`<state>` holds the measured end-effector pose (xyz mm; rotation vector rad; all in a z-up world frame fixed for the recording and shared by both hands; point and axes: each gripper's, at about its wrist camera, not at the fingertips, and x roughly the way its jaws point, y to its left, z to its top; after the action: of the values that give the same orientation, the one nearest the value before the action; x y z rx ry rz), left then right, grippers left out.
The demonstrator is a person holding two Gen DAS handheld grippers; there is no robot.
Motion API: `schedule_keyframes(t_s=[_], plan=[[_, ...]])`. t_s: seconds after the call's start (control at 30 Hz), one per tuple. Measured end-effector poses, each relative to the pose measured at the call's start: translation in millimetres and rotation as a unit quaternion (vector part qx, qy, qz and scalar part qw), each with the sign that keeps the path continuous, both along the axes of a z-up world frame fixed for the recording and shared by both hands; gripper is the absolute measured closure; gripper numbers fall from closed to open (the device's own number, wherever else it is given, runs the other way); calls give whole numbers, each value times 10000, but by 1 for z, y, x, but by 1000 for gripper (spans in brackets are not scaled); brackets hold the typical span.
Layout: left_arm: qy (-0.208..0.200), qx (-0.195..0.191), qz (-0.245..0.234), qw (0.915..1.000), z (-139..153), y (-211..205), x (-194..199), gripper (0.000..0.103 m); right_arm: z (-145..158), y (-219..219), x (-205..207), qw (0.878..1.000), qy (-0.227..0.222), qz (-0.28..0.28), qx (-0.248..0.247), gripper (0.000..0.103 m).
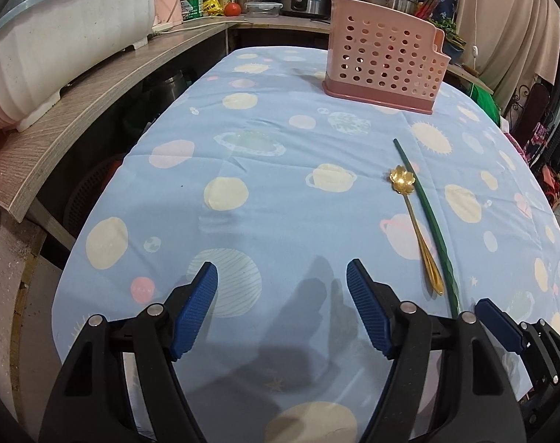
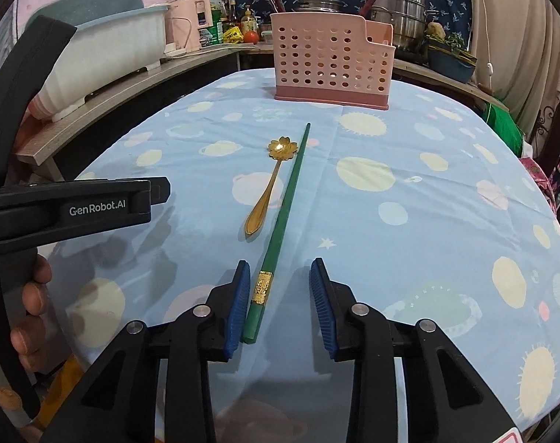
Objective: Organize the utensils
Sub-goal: 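Bring both grippers back over the green chopstick and gold spoon, then close the right gripper on the green chopstick while the left gripper closes on the gold spoon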
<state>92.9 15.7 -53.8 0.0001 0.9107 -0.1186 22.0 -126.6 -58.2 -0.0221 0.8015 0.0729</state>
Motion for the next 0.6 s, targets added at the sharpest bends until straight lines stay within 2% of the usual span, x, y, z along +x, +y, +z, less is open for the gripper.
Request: schedule_keyframes(t_s=[0.23,0.4,0.6], plan=[[-62,58,-176,9998,2,-12,-5,34,0,-5,-2,10000,-36,-14,63,94],[-60,79,-334,9994,2,-23,-8,32,1,-14,-3,9998,-18,-119,170,96],[-50,12,-607,9981,3,-43,-12,26,4,-44,-2,9976,-64,-559,397,96]])
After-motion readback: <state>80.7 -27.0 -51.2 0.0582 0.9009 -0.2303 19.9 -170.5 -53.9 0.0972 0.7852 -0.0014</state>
